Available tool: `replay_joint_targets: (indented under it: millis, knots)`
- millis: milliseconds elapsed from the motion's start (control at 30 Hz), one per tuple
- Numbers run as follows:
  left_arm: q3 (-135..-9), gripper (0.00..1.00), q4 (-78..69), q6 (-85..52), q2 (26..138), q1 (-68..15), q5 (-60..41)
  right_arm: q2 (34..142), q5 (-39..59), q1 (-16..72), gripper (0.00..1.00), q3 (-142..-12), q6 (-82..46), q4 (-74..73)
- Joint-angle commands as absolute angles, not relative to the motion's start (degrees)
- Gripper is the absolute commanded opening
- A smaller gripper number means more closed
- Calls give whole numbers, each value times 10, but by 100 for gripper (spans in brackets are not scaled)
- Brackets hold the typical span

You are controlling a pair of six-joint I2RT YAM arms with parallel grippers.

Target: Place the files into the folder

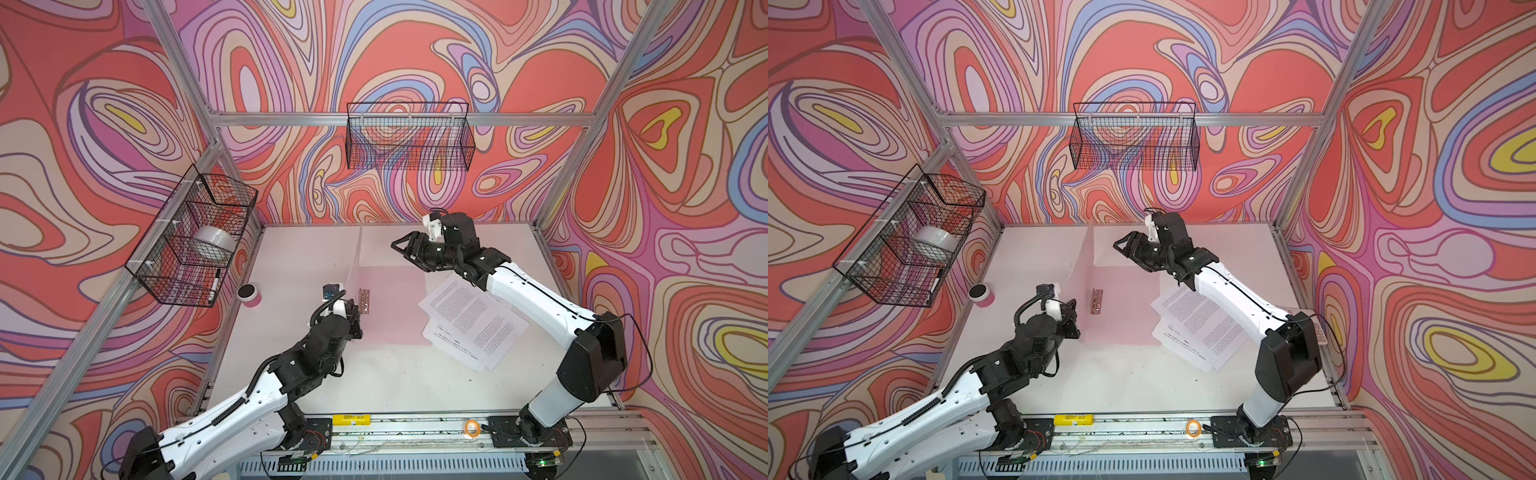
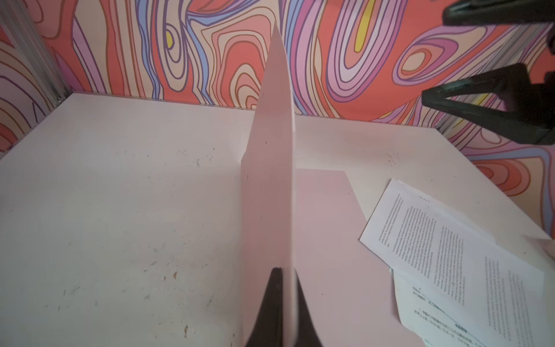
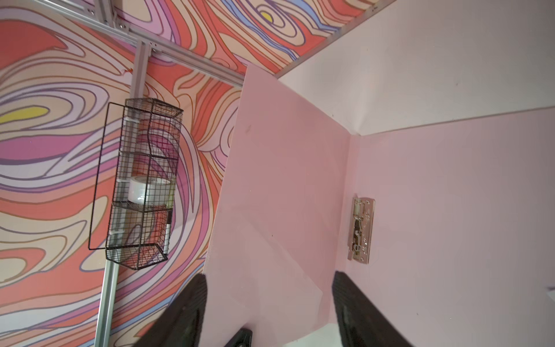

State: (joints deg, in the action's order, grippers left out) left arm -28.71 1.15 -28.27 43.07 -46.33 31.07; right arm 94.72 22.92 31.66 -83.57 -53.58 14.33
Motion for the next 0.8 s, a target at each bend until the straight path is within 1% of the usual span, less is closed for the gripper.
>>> replay_joint_targets:
  millis: [0,67,167,333,433,500,567,600,767]
  knots:
    - [-254,0,42,-374,376,-455,300,999,243,320,60,-814,-512,135]
    - [-242,0,57,-407,345,-454,307,1033,254,324,59,-818,-505,134]
    - [-220,0,86,-466,305,-453,324,1066,234,345,60,-832,-486,142]
    - [-177,0,127,-557,242,-452,347,1128,199,392,65,-892,-458,192]
    - [-163,0,167,-590,202,-450,355,1174,154,417,70,-943,-421,255]
    - [-156,0,191,-607,178,-450,357,1209,111,436,77,-984,-385,306]
    - [-144,0,208,-631,152,-449,360,1236,42,458,86,-1025,-349,354]
    - [-136,0,211,-636,137,-449,360,1247,17,467,88,-1036,-336,366]
    - [-131,0,253,-645,99,-449,367,1289,-12,473,89,-1058,-324,389]
